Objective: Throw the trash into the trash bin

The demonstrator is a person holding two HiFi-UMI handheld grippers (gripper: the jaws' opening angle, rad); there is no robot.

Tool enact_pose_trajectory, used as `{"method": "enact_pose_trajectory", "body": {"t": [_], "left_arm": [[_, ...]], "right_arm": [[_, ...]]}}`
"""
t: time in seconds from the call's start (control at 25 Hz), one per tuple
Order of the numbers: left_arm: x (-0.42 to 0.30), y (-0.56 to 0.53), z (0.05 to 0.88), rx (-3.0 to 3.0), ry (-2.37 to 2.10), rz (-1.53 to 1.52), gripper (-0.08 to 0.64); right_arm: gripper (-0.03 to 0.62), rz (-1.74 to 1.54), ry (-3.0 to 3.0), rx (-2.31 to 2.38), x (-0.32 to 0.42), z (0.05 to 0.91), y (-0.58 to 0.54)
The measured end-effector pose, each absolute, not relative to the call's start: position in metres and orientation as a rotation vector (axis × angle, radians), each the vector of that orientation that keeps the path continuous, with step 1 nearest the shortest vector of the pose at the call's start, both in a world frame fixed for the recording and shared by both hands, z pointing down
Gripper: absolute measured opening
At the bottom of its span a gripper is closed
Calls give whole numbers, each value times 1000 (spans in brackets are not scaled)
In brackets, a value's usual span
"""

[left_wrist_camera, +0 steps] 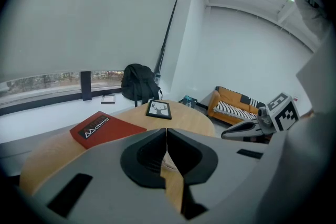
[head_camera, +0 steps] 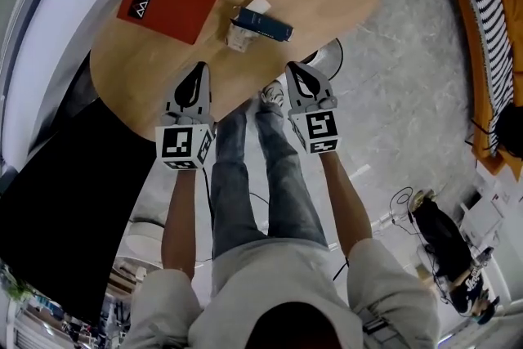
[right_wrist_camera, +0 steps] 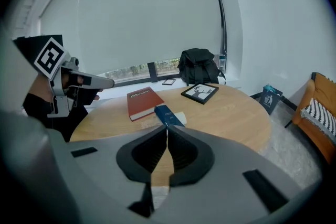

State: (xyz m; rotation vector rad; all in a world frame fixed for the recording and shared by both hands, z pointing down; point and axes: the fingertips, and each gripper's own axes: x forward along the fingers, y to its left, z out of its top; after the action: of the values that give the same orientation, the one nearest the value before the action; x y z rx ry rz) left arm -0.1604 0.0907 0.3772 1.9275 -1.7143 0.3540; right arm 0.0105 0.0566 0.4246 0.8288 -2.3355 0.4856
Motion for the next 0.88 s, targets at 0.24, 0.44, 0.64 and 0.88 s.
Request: {"method": "enact_pose_trajectory", "body": {"t": [0.24, 0.44, 0.64, 0.88], "left_arm": [[-160, 98, 394, 1913, -1708, 351, 21], [-156, 103, 399, 1892, -1703, 347, 21], [-156, 105, 398, 1892, -1705, 337, 21], [-157, 107, 397, 1884, -1713, 326, 21]], "right_arm": [[31, 335, -2310, 721, -4, 448, 60], [31, 46, -2229, 558, -8, 466, 66], [32, -139, -2161, 454, -13, 476, 62], [153, -159, -2104, 421, -13, 495, 56]]}}
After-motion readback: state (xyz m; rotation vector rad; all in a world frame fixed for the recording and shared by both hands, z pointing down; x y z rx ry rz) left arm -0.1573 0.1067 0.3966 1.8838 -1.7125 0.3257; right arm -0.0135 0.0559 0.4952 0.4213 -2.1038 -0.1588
